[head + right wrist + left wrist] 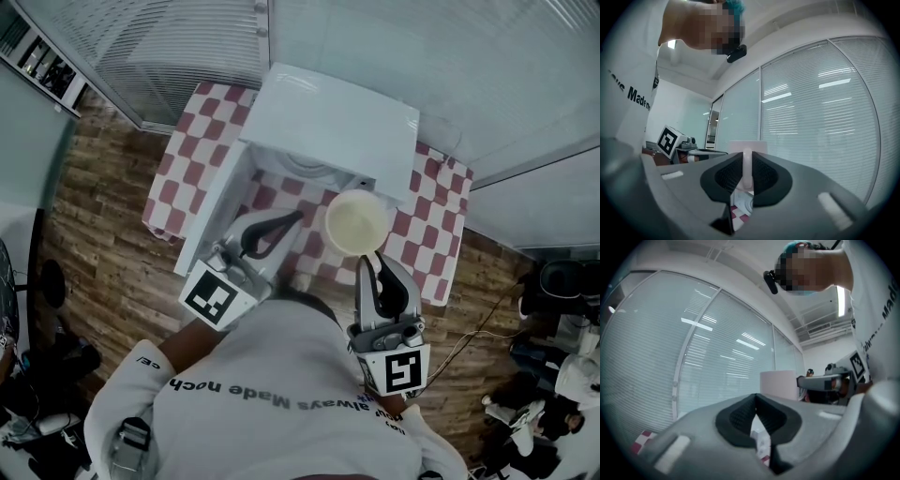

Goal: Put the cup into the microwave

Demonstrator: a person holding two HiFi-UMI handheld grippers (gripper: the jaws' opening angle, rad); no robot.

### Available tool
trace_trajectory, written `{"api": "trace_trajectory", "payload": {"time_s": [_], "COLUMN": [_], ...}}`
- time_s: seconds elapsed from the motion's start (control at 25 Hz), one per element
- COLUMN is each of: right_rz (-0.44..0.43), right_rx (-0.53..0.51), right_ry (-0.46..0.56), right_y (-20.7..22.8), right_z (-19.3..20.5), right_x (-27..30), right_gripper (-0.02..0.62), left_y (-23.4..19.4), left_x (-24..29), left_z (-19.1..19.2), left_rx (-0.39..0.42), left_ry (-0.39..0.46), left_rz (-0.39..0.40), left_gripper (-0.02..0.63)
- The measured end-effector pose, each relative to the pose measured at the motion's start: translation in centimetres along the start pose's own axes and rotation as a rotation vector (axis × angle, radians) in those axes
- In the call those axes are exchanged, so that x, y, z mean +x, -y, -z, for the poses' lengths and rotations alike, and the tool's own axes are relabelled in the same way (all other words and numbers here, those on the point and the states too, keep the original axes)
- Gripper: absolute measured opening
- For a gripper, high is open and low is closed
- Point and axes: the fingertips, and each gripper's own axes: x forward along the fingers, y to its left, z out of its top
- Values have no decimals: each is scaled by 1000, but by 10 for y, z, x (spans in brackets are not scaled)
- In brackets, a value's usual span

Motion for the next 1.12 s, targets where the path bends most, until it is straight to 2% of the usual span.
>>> {"api": "trace_trajectory", "payload": {"time_s": [0.44,0.84,1.12], "right_rz": [-13,0,14], "right_rx": [18,30,62], "right_ry": [-11,-21,-67], "right_y": [46,49,42], "right_z": [13,24,49], "right_x": [-3,12,32], "right_gripper": [41,41,41], "left_y": [8,-13,-37], "left_x": [42,45,41], "left_z": [11,11,31], "left_rx": [-3,1,-24], "left_ry": [-6,-13,-38], "left_rz": [-23,-24,-19], "left_gripper": [5,5,5]}}
